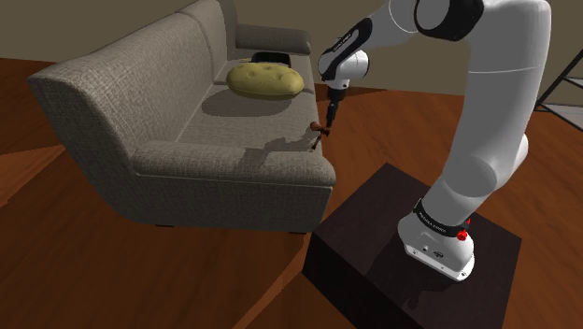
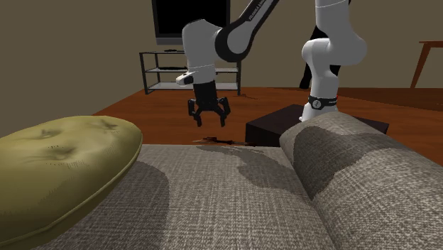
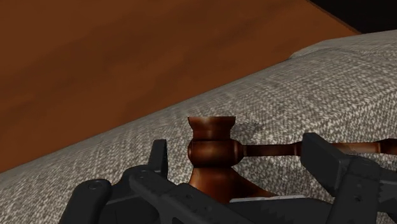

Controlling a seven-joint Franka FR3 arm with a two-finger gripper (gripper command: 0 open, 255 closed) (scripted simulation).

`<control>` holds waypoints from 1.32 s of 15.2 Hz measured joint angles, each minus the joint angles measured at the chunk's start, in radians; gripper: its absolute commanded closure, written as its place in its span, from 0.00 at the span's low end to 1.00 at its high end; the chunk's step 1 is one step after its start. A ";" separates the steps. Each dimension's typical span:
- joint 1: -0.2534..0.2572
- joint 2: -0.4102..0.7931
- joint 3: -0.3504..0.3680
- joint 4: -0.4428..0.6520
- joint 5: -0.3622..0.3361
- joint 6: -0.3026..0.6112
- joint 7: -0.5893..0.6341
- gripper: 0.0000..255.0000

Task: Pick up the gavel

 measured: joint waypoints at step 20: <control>-0.014 0.075 0.015 0.007 0.028 0.064 -0.027 1.00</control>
